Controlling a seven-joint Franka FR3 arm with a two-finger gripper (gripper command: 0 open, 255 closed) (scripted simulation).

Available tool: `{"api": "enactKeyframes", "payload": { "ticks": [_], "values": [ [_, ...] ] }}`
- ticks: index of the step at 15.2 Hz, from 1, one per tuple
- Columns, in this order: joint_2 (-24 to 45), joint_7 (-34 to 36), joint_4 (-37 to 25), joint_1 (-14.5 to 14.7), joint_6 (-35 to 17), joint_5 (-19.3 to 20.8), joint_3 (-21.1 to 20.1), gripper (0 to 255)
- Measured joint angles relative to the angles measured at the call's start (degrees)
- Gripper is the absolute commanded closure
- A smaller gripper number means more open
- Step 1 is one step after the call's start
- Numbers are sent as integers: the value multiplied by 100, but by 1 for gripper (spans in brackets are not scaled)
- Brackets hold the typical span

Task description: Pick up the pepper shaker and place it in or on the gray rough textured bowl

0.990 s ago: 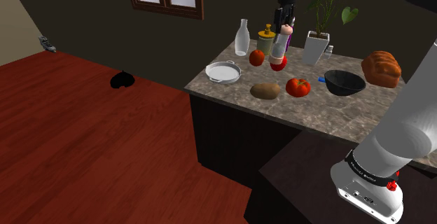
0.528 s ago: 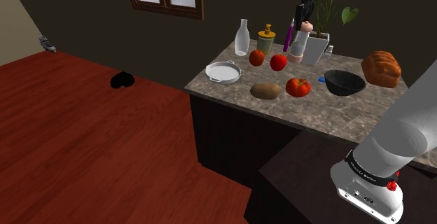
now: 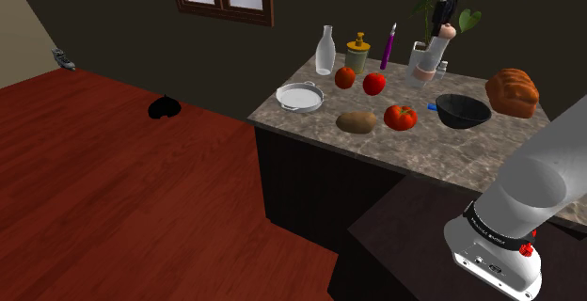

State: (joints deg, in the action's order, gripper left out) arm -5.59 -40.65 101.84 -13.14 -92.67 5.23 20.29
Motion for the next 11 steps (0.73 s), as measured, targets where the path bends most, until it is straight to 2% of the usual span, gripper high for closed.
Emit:
{"api": "enactKeyframes", "payload": {
  "ticks": [4, 11],
  "values": [
    [-233, -445, 117, -213, 63, 139, 246, 255],
    [-219, -1444, -176, -632, 245, 260, 813, 255]
  ]
}}
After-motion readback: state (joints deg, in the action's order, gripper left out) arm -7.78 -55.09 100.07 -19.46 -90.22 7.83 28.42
